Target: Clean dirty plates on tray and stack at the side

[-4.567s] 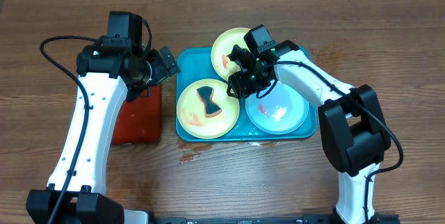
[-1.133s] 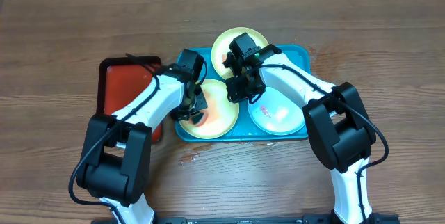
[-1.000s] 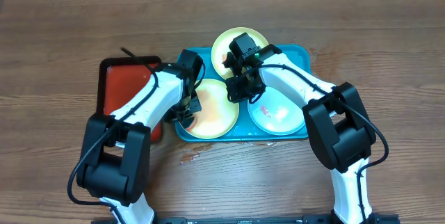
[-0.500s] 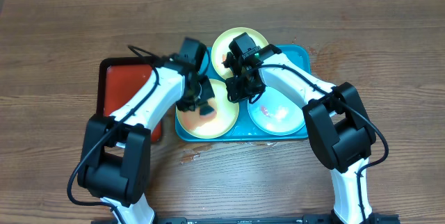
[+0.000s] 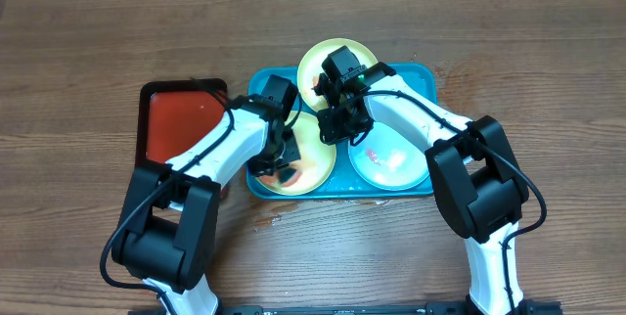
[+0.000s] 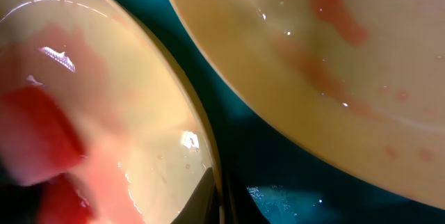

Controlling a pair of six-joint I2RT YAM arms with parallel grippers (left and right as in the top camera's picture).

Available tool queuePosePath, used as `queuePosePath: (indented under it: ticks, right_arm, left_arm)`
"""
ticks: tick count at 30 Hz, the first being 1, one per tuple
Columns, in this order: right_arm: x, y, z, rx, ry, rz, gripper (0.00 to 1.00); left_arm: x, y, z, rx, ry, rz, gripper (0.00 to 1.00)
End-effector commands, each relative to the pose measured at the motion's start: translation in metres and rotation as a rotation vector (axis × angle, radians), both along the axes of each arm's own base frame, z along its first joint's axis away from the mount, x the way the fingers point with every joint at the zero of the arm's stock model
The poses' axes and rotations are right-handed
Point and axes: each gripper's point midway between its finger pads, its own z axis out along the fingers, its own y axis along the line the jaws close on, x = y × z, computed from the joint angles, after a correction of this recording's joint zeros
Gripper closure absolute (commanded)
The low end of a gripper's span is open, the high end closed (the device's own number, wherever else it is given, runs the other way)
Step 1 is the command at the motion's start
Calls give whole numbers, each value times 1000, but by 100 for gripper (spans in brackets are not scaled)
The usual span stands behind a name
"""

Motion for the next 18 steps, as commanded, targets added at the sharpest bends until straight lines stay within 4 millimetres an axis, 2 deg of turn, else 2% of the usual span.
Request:
queuePosePath:
  ticks: [1,4,9,13,15,18]
  right_arm:
    - [8,4,2,4,-21,-3,96]
    - [8,4,2,4,-22,-4,96]
    - [10,4,5,1,-32,-5,96]
    - [17,-1,22,-50,-89,-10,96]
    - [19,-3,35,-99,-126,-8,96]
    - [21,-7,56,-203,-203,4,96]
  left_arm:
    - [13,55,14,266,-42,17,96]
    - [25,69,37,339,-65,29,96]
    - [51,56,65,281,-136,44,96]
    - [70,38,91,172,-189,59,96]
    - [78,38,105,127,-207,80,96]
    - [87,49,120,68,-217,141,96]
